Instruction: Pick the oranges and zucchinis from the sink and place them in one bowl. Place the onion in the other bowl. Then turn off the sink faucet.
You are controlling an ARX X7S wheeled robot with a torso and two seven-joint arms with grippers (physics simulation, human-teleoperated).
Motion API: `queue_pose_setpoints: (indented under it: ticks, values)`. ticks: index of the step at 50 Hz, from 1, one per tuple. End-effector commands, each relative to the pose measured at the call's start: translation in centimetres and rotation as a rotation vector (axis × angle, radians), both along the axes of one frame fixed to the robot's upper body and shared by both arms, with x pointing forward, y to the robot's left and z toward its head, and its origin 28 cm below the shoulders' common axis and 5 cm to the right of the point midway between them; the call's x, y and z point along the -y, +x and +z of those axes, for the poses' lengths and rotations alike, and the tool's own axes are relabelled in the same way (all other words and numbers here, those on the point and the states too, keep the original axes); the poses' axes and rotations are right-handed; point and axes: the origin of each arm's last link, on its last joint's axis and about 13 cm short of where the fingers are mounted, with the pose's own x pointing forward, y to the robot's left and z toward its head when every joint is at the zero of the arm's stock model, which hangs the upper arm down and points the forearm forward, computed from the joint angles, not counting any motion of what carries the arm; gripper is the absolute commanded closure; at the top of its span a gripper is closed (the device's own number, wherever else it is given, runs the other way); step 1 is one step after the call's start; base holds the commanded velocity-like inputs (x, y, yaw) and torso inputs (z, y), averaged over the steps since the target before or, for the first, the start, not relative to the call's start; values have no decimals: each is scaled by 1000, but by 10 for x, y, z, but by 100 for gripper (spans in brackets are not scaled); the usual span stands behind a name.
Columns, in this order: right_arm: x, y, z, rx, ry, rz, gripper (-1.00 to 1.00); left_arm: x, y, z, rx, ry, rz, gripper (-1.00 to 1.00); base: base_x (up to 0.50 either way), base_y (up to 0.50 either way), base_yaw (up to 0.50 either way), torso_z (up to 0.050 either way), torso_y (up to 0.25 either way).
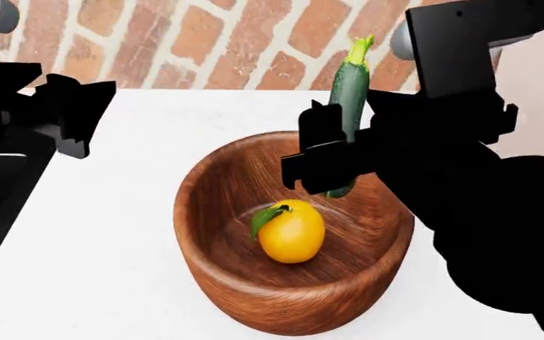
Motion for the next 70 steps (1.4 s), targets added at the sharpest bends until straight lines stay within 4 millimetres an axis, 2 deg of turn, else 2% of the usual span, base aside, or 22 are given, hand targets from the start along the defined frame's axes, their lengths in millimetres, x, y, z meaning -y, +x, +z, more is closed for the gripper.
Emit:
queue_pose_setpoints:
  ticks: [1,7,15,31,58,70]
  values:
    - [-20,27,-10,-122,11,105,100,-21,-27,-5,25,-18,112,-100,0,0,0,0,0]
    - [-28,35,-14,-167,-4,139,100,-21,-31,-3,33,-30,113,-100,0,0,0,0,2]
    - [-27,33,-23,-216,-24,125,100,-20,-31,-9,31,-37,106,-100,0,0,0,0,0]
    - [-33,35,-25,-250,-52,141,100,-25,-31,-9,47,-49,121,-100,0,0,0,0,0]
    - [-36,43,-51,-329,-48,151,100,-26,-31,-14,21,-73,114,-100,0,0,0,0,0]
    - [-38,43,-52,-336,-44,155,100,-26,-31,-16,17,-81,115,-100,0,0,0,0,1]
